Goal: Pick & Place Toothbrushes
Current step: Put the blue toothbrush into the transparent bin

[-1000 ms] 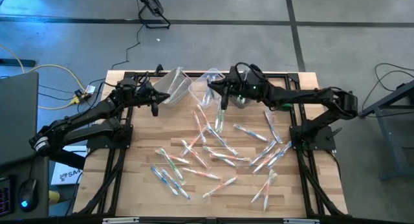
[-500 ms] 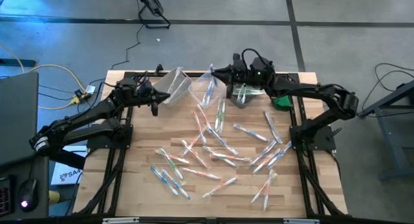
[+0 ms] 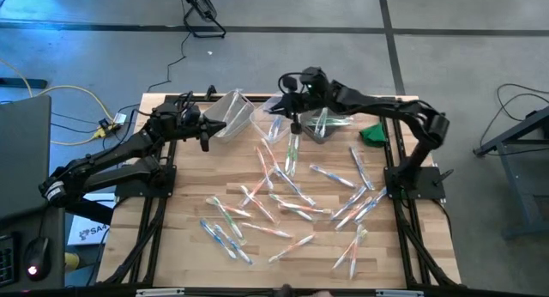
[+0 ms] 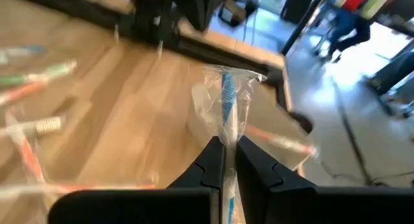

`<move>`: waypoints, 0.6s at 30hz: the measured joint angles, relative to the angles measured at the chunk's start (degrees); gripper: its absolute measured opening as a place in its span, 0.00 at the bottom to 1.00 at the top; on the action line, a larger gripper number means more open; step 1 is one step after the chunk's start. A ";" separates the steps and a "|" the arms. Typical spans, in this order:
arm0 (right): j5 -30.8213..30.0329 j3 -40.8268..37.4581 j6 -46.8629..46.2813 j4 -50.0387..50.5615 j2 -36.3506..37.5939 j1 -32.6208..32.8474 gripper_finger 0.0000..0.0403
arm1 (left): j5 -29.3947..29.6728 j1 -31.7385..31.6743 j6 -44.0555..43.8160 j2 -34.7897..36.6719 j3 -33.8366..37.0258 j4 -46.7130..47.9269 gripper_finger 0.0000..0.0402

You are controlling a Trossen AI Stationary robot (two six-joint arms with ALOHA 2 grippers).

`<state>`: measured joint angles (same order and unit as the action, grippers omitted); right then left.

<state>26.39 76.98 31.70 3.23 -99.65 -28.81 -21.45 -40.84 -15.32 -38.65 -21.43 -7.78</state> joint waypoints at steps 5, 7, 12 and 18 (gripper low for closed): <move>0.13 -0.01 1.93 -6.47 -4.44 -0.90 0.03 | 0.02 0.00 3.25 0.22 0.00 -0.01 0.01; 0.21 0.01 2.88 -8.67 -5.19 -0.55 0.03 | 0.02 0.00 3.51 0.20 0.00 0.09 0.01; -1.09 0.09 8.36 -9.22 -7.67 -0.47 0.03 | 0.07 -0.02 3.62 0.20 0.00 0.23 0.01; -2.80 0.09 9.12 -9.44 -10.88 -1.83 0.03 | 0.13 -0.02 6.06 0.20 0.00 0.23 0.01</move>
<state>23.60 77.08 40.83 -6.21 -110.53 -30.63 -21.32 -40.86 -9.27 -38.46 -21.43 -7.55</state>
